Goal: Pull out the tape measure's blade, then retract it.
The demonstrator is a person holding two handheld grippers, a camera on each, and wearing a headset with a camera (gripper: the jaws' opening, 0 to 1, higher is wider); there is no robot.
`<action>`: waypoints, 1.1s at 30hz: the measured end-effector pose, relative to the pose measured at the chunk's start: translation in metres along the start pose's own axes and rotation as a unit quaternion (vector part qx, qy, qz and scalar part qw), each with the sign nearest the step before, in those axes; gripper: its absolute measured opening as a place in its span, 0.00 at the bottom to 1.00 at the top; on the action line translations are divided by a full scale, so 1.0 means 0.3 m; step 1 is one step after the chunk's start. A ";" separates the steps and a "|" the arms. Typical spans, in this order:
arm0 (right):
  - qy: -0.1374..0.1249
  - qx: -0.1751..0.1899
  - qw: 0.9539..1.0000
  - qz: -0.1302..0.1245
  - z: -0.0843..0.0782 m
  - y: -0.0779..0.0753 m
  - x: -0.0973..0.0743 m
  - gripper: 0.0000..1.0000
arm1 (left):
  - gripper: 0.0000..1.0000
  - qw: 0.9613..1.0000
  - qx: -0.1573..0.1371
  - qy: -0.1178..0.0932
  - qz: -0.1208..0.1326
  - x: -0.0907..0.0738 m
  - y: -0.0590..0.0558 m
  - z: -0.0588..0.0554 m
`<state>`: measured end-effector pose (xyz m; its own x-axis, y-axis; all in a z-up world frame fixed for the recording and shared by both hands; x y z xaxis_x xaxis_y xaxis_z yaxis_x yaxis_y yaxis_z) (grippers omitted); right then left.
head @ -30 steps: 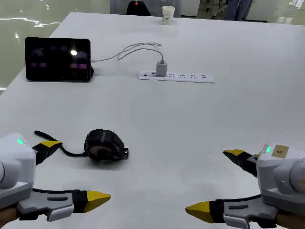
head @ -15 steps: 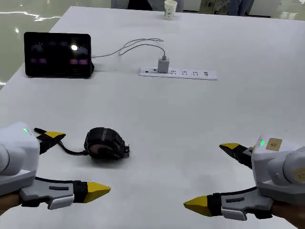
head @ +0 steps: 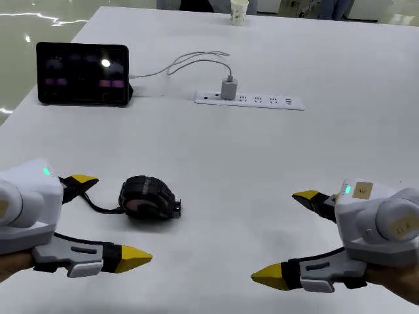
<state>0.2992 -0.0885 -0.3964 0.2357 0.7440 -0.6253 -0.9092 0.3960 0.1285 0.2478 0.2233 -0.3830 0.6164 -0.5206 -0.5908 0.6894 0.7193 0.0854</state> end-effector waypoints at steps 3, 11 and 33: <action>0.000 -0.007 1.000 0.006 0.007 -0.008 0.017 0.94 | 0.99 1.000 0.005 0.002 -0.005 0.011 0.012 0.003; 0.011 -0.022 0.999 0.024 0.023 -0.023 0.062 0.93 | 0.99 0.999 0.025 0.014 -0.021 0.039 0.042 0.009; 0.020 -0.069 0.995 0.066 0.086 -0.061 0.177 0.82 | 0.82 0.994 0.071 0.046 -0.073 0.095 0.092 0.016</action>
Point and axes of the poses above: the centre of the closed fingertips' face, and the gripper's own axes: x roughly forward along the fingers, y roughly to its left, z roughly out of its top, the point moved 9 cm from there along -x, roughly backward along the fingers, and after that the axes turned 7 degrees about x, right-handed, at the moved point
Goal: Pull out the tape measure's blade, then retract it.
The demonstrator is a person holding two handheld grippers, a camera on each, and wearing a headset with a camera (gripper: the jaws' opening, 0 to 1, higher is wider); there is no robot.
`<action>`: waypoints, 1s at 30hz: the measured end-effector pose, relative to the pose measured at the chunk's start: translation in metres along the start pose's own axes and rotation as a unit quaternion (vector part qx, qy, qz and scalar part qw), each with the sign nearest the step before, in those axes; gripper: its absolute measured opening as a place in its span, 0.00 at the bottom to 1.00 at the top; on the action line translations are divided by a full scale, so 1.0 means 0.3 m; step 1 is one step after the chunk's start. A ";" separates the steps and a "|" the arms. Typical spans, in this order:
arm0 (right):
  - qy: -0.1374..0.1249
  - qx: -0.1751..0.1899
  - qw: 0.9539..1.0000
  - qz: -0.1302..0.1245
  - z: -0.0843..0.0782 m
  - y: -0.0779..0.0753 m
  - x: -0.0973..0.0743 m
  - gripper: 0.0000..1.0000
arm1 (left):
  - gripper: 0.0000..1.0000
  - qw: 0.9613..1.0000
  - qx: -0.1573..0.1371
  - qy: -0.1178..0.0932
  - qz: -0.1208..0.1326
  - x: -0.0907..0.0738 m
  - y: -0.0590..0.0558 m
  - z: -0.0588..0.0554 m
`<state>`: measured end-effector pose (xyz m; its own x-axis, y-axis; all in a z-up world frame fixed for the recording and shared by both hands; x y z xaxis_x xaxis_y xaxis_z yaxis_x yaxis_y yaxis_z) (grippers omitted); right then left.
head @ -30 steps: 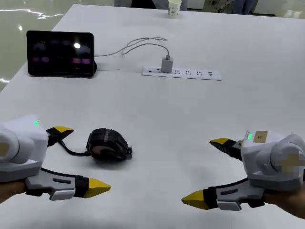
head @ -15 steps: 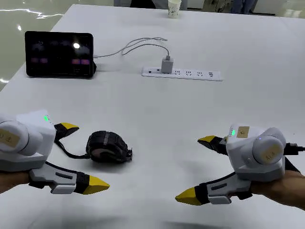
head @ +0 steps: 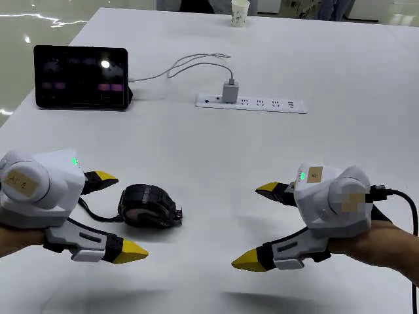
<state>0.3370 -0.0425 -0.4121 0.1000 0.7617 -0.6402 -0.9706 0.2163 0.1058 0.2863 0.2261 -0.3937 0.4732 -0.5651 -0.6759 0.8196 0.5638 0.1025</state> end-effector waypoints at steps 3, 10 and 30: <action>0.001 -0.009 1.000 0.007 0.010 -0.004 0.018 0.80 | 0.79 1.000 0.010 0.007 -0.007 0.007 0.010 0.001; 0.002 -0.031 0.999 0.023 0.037 -0.008 0.056 0.73 | 0.73 0.999 0.026 0.021 -0.021 0.021 0.027 0.001; 0.010 -0.087 0.994 0.063 0.111 -0.026 0.198 0.46 | 0.55 0.997 0.053 0.041 -0.036 0.052 0.079 0.016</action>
Point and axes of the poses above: the centre of the closed fingertips' face, and the gripper's own axes: x roughly forward along the fingers, y roughly to its left, z roughly out of its top, the point moved 9 cm from there along -x, roughly backward along the fingers, and after that the axes turned 7 degrees about x, right-handed, at the moved point
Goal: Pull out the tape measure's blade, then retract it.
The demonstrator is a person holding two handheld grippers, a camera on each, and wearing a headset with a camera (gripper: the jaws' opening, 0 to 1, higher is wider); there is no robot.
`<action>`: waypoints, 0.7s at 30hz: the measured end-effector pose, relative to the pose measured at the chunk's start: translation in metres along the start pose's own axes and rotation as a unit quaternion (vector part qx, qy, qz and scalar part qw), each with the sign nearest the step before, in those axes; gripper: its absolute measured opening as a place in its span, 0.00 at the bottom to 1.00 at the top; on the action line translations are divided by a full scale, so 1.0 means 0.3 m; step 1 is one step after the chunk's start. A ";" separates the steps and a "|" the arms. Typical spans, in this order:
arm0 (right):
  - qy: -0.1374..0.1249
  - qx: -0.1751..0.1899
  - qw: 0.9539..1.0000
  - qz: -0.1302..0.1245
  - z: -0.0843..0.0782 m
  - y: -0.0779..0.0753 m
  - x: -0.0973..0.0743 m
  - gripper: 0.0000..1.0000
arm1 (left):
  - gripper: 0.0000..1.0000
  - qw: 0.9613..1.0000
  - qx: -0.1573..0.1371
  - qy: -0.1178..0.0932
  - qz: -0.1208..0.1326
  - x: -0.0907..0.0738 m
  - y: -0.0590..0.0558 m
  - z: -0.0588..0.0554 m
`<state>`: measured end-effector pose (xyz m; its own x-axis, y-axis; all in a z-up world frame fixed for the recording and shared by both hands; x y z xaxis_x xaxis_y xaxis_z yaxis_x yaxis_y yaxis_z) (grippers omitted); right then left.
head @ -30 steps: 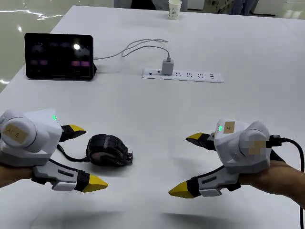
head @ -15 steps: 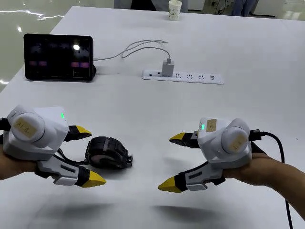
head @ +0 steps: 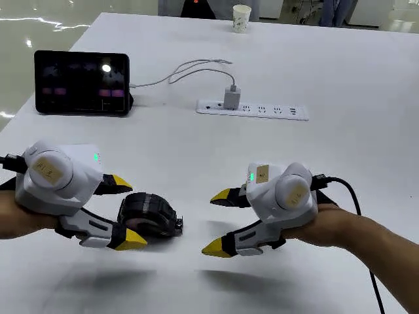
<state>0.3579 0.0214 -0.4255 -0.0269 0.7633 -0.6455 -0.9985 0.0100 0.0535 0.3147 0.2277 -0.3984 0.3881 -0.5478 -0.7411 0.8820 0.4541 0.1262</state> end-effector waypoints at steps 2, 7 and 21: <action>0.000 -0.001 1.000 0.001 0.005 -0.005 0.010 0.43 | 0.52 1.000 0.006 0.002 0.000 0.001 0.004 -0.001; 0.004 -0.008 1.000 0.003 0.022 -0.021 0.039 0.36 | 0.46 1.000 0.017 0.010 -0.005 0.007 0.013 -0.002; 0.028 -0.022 0.999 0.034 0.045 -0.035 0.134 0.23 | 0.34 0.998 0.037 0.039 -0.035 0.034 0.031 -0.017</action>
Point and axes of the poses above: the centre of the closed fingertips' face, and the gripper's own axes: x roughly forward along the fingers, y roughly to its left, z roughly out of its top, the point moved 9 cm from there along -x, roughly backward along the fingers, and after that the axes turned 7 degrees about x, right-handed, at the moved point
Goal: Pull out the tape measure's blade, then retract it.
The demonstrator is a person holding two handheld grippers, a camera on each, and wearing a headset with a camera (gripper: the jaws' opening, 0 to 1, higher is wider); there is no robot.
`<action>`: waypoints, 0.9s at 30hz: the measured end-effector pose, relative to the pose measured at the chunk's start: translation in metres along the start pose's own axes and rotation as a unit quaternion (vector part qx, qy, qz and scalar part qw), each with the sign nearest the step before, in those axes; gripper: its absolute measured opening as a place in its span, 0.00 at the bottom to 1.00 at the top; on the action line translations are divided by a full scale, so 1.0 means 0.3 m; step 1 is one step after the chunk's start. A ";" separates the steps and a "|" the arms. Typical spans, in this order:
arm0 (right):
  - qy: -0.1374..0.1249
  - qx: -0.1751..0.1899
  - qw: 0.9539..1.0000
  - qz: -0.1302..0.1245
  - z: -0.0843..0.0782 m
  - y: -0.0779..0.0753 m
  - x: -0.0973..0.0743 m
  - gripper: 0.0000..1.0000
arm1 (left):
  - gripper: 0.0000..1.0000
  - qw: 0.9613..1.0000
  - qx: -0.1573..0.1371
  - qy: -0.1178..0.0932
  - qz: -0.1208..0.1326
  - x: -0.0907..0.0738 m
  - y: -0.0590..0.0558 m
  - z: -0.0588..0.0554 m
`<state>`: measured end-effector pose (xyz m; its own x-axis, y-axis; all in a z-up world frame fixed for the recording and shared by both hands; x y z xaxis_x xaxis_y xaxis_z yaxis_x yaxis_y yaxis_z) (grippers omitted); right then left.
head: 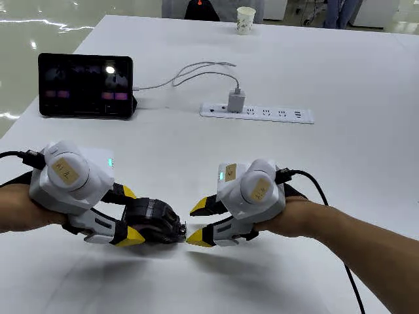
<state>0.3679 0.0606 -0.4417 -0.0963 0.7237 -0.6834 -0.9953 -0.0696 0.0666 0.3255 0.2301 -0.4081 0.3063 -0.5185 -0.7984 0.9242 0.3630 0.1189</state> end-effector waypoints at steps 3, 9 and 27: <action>0.007 -0.003 1.000 0.005 0.001 -0.001 0.018 0.21 | 0.33 1.000 0.001 0.002 -0.001 0.001 0.004 -0.002; 0.018 -0.009 1.000 0.011 0.003 -0.003 0.046 0.17 | 0.29 1.000 0.005 0.004 -0.003 0.008 0.017 -0.014; 0.023 -0.024 0.999 0.008 -0.013 -0.008 0.063 0.11 | 0.26 1.000 0.021 0.001 -0.010 0.007 0.018 -0.020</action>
<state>0.3686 0.0718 -0.4576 -0.1110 0.6900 -0.7152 -0.9924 -0.1148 0.0432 0.3299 0.2356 -0.4126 0.2877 -0.5244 -0.8014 0.9387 0.3204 0.1274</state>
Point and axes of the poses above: the centre of the closed fingertips' face, and the gripper's own axes: x roughly forward along the fingers, y roughly to its left, z roughly out of its top, the point moved 9 cm from there along -x, roughly backward along the fingers, and after that the axes turned 7 degrees about x, right-handed, at the moved point
